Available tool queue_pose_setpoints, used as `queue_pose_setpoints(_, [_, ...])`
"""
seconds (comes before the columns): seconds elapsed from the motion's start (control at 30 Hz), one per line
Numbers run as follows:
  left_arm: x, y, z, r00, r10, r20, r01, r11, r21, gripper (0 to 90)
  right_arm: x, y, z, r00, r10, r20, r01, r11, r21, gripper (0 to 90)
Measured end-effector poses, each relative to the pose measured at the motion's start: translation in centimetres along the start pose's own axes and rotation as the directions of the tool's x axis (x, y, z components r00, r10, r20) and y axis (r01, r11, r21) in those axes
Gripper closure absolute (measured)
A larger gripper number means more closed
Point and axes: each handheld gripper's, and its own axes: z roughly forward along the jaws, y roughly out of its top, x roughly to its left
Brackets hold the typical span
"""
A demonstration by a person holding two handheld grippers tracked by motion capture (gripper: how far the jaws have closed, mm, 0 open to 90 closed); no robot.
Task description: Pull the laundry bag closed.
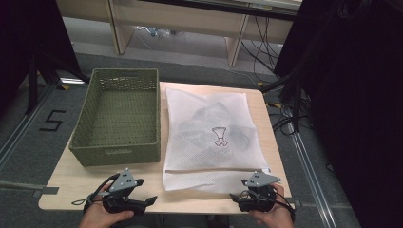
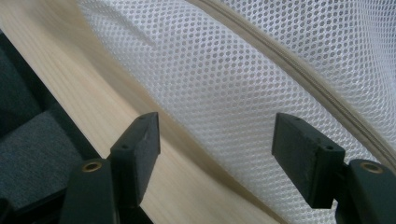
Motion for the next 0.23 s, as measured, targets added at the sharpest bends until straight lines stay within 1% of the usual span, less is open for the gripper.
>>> queue_pose_setpoints(0.07, [-0.04,0.07,0.03,1.0,0.003,0.002,-0.003,1.0,-0.002,25.0,0.0,0.0,0.03,0.9999,-0.009,0.004,0.009,1.0,0.004,33.7])
queue_pose_setpoints(0.17, [0.02,0.11,0.03,1.0,0.007,-0.002,-0.007,1.0,-0.002,24.9,0.0,-0.01,0.04,0.9999,-0.009,0.006,0.009,1.0,0.007,33.7])
queue_pose_setpoints(0.23, [0.05,0.09,0.08,1.0,0.001,-0.006,-0.001,1.0,-0.005,24.9,-0.03,-0.01,0.02,0.9999,-0.009,0.01,0.009,1.0,0.007,33.7])
